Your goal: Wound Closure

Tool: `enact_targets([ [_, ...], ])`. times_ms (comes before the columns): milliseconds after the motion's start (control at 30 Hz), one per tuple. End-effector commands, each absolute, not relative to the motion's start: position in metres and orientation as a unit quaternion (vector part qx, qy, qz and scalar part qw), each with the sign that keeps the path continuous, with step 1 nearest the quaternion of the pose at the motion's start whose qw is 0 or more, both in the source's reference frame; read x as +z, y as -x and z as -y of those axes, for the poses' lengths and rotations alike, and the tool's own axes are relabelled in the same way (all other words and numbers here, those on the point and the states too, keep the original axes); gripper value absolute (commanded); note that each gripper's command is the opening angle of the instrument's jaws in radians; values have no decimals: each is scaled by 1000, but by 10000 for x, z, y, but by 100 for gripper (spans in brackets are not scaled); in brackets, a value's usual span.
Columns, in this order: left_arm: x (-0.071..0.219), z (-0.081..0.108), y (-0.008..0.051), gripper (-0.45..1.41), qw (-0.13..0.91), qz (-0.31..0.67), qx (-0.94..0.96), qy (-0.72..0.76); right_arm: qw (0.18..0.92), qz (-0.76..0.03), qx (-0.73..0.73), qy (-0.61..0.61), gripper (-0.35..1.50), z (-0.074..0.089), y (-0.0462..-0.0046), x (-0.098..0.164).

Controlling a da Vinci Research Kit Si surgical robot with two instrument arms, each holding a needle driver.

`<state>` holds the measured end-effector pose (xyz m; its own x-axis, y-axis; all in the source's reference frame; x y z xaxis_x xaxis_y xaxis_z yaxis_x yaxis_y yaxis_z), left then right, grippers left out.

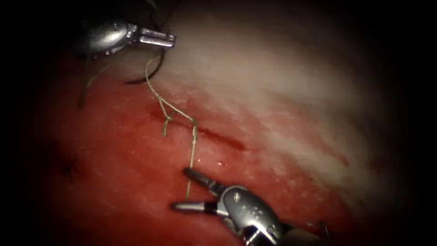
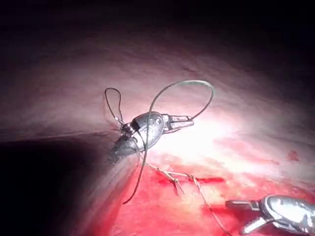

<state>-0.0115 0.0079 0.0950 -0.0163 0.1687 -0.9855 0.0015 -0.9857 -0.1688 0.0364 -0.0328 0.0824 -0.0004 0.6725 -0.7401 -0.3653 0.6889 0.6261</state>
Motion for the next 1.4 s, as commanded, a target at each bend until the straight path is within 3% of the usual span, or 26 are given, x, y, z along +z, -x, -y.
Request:
enact_targets([
  [33, 941, -67, 123, -45, 51, 65, 706, 704, 692, -604, 375, -125, 108, 301, -378, 833],
  [67, 935, -61, 124, -45, 49, 67, 704, 706, 692, -603, 377, -124, 101, 296, -381, 835],
  [100, 922, -49, 126, -45, 44, 71, 699, 710, 689, -609, 370, -133, 74, 287, -391, 842],
  [133, 916, -45, 126, -45, 42, 72, 698, 711, 689, -610, 366, -138, 61, 283, -395, 845],
  [167, 907, -38, 125, -45, 42, 72, 699, 711, 692, -608, 358, -150, 14, 276, -405, 852],
  [233, 899, -30, 122, -45, 41, 73, 699, 710, 693, -610, 350, -159, -33, 267, -422, 858],
  [700, 898, 34, 115, -45, 27, 82, 698, 711, 672, -649, 318, -163, -32, 205, -467, 902],
  [933, 906, 46, 121, -45, 22, 84, 692, 716, 632, -672, 333, -195, -13, 191, -464, 902],
  [1400, 972, 46, 121, -45, 25, 82, 697, 712, 545, -710, 342, -286, -13, 174, -434, 889],
])
